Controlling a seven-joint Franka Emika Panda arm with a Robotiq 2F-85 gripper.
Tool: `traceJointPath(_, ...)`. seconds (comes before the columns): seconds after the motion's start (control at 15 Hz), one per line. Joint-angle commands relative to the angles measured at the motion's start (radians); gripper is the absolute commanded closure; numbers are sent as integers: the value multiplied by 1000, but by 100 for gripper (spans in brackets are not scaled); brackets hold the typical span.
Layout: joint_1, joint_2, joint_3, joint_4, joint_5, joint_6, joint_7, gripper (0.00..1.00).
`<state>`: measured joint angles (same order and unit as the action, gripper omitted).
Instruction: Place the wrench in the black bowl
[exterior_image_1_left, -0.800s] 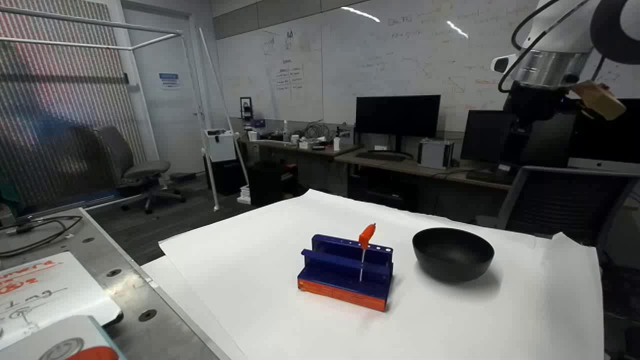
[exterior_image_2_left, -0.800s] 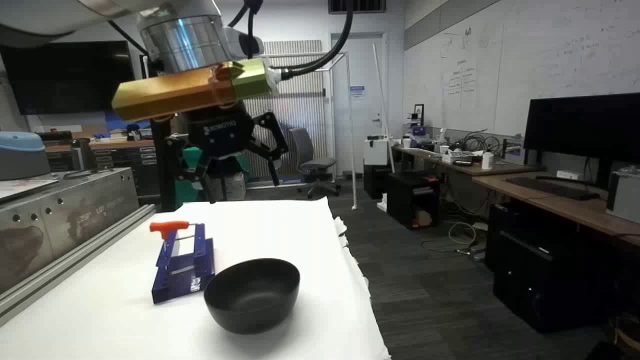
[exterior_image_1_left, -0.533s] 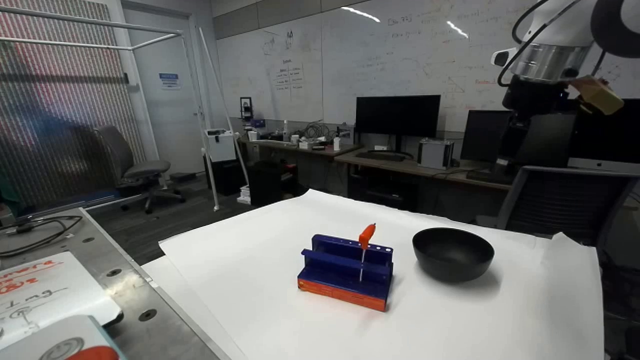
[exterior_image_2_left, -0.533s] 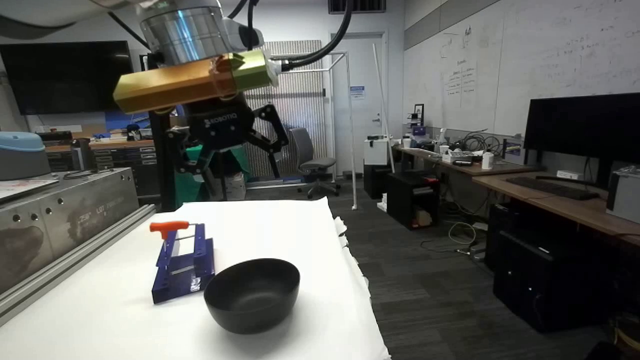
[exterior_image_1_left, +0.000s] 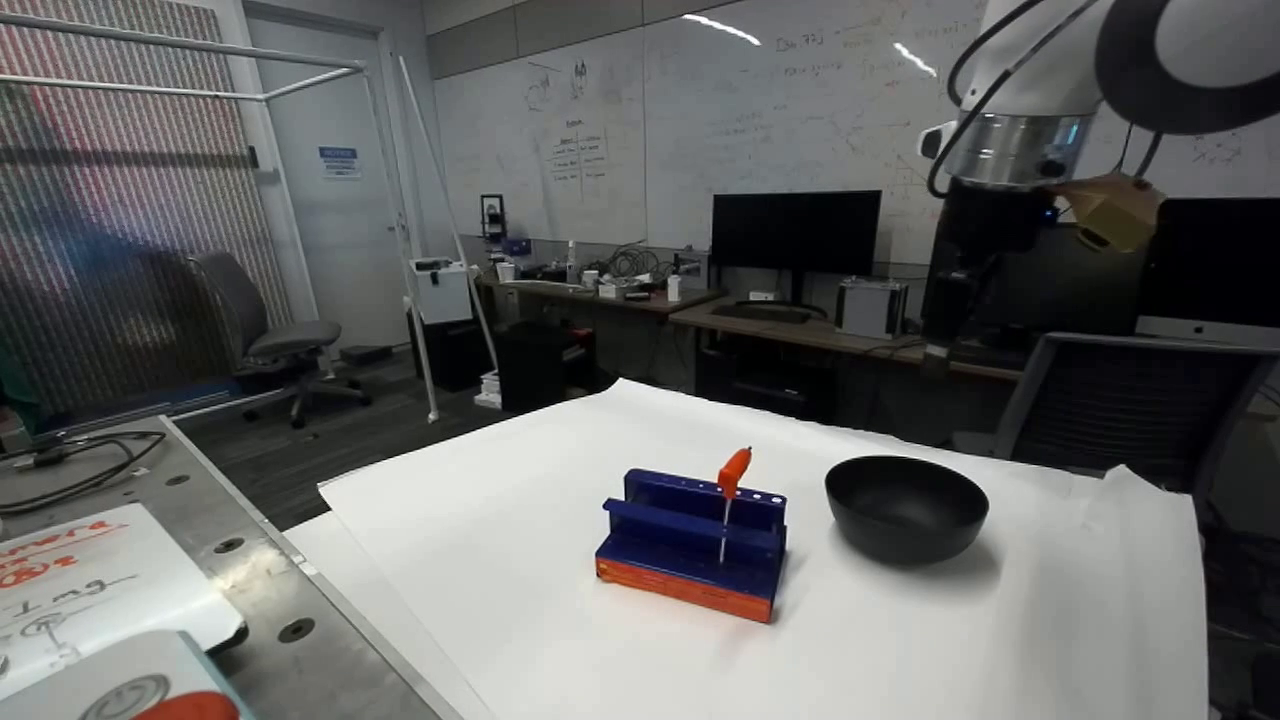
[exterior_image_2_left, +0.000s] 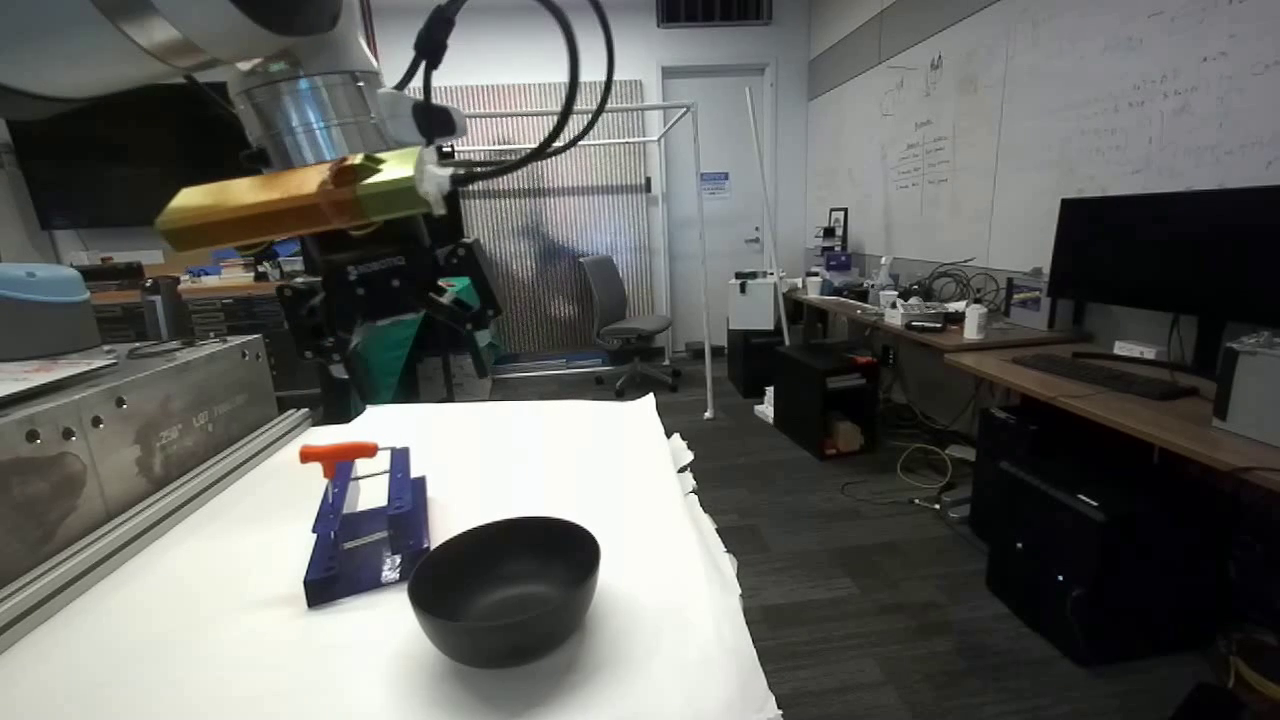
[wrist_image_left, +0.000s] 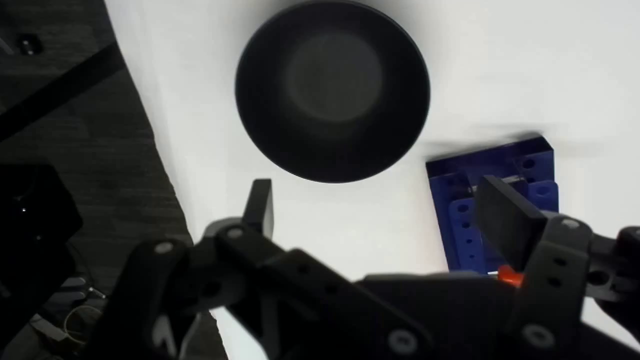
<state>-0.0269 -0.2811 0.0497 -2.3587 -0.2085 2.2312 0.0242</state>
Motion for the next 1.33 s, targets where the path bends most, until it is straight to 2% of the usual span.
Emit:
traceJointPath(0.0,-40,187,127,187,-8,-48,278,0)
traceJointPath(0.2,-48,303,191,284,-73,-43,527,0)
traceJointPath(0.27,19,338,140,317,-102,-62,608,0)
traceJointPath(0.6,129,501,100,493,-62,-234,873,0)
traceJointPath(0.8,170,560,80,551,-6,-247,950,0)
traceJointPath(0.93,192,586,69,571,19,-193,1000,0)
traceJointPath(1.27,230,653,43,616,31,-140,1070,0)
